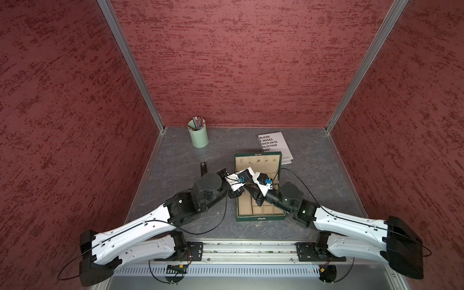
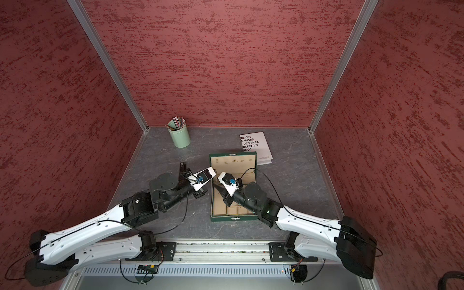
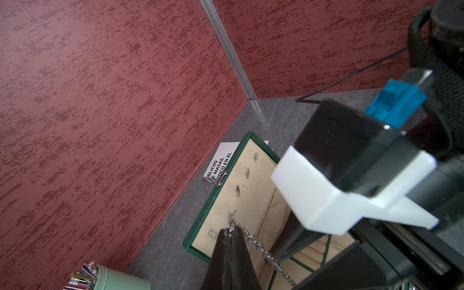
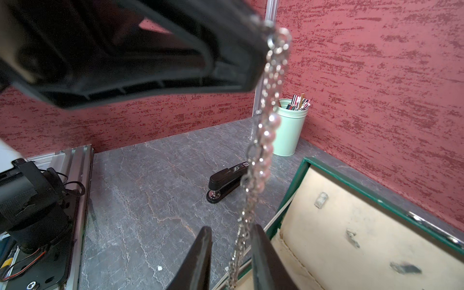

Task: Put jewelry chain into jewelry box
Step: Hang the necklace on the jewelry box clasp.

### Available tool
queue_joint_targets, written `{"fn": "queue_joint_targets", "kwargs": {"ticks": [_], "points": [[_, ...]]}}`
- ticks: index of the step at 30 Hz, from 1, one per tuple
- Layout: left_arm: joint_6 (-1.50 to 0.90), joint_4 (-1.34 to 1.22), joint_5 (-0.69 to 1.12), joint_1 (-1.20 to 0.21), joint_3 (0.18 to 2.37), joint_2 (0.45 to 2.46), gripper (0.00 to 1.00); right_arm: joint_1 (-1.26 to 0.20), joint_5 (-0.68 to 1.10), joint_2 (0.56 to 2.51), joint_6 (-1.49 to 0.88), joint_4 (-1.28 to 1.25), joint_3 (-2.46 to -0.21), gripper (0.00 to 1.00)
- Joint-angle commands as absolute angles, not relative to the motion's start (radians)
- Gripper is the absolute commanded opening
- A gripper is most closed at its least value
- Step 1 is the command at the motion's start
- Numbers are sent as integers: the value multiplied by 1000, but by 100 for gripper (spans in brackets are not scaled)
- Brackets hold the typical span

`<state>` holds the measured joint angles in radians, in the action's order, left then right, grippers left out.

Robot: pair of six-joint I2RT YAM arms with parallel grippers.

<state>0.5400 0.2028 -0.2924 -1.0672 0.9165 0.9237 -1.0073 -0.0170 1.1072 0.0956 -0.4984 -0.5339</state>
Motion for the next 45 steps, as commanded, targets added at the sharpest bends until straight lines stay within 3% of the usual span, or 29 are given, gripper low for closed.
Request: {"fn": "queue_joint_targets", "kwargs": {"ticks": [1,7,23,34,45], "points": [[549,193,-284,-1070,949,917,0,-1017,-53,1099,108,-538,-561,28],[552,194,-285,-1071,953,919,0,-1017,-59,1085,110,-531,-553,20],[555,195,-287,-1071,966,921,0,-1017,-72,1052,111,-510,-529,15],[555,195,-285,-1071,972,922,0,-1016,-73,1034,108,-487,-519,1],[489,180,-308,-1071,934,923,0,-1015,-198,958,59,-359,-570,0]]}}
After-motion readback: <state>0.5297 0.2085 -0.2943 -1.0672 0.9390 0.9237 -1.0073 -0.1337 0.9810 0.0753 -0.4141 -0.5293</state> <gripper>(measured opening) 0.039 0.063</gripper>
